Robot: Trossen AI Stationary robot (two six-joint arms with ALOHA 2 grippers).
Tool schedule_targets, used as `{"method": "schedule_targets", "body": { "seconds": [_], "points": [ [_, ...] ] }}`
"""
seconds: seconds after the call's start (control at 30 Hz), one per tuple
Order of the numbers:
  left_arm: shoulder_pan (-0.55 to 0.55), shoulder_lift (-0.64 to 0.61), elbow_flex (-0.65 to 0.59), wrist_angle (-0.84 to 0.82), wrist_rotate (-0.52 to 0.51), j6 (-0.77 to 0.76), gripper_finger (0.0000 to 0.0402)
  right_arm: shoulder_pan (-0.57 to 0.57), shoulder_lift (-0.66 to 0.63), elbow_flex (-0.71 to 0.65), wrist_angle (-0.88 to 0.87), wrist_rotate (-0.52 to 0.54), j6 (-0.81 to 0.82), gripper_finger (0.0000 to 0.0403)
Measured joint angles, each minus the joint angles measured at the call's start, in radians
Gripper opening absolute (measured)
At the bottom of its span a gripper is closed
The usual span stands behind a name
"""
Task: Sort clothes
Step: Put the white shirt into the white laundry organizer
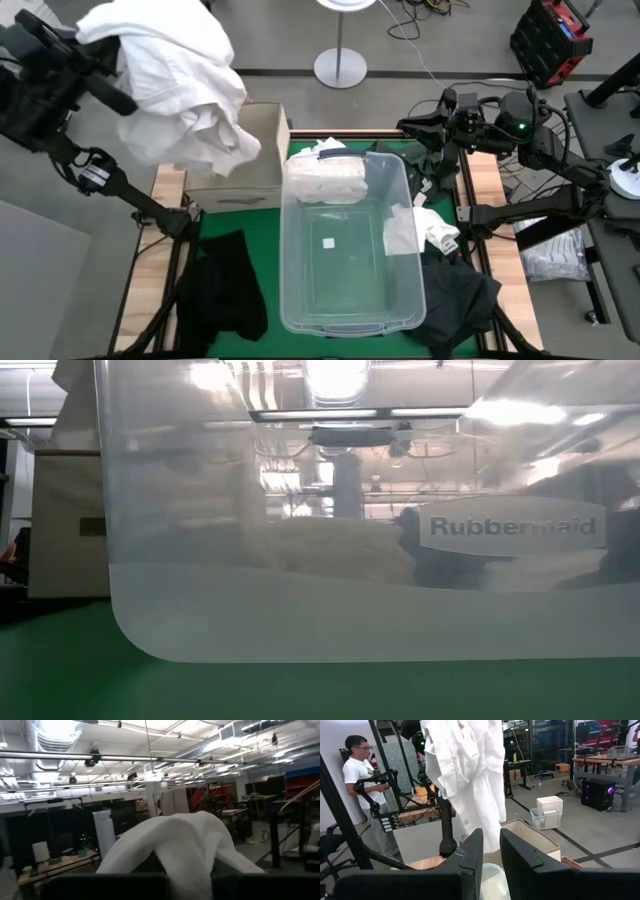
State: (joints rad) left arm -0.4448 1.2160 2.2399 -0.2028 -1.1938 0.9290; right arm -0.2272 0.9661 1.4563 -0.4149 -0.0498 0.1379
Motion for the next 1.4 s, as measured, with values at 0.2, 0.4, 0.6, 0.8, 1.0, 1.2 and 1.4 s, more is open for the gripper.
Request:
{"method": "schedule_targets", "body": {
  "seconds": [0.2,0.4,0.6,0.8,1.0,1.2,1.4],
  "points": [
    [0.121,0.0,-0.048,0.0,-0.002,-0.001,0.0,0.0,0.0,0.0,0.0,0.0,0.008,0.0057],
    [0.281,0.011,-0.091,-0.004,0.014,-0.023,0.0,0.0,0.0,0.0,0.0,-0.001,0.01,0.0057],
    [0.446,0.035,-0.145,-0.015,0.045,-0.072,0.0,0.0,0.0,0.0,0.0,-0.001,0.011,0.0057],
    [0.58,0.065,-0.186,-0.083,0.161,-0.19,0.0,0.0,0.0,0.0,-0.002,-0.001,0.021,0.0057],
    [0.698,0.076,-0.191,-0.233,0.328,-0.435,0.0,0.0,0.0,0.0,-0.042,-0.001,0.021,0.0057],
    [0.817,0.077,-0.193,-0.377,0.439,-0.615,0.0,0.0,0.0,0.0,-0.059,-0.002,0.034,0.0057],
    [0.889,0.071,-0.174,-0.54,0.496,-0.738,0.0,0.0,0.0,0.0,-0.059,-0.002,0.034,0.0057]
  ]
}}
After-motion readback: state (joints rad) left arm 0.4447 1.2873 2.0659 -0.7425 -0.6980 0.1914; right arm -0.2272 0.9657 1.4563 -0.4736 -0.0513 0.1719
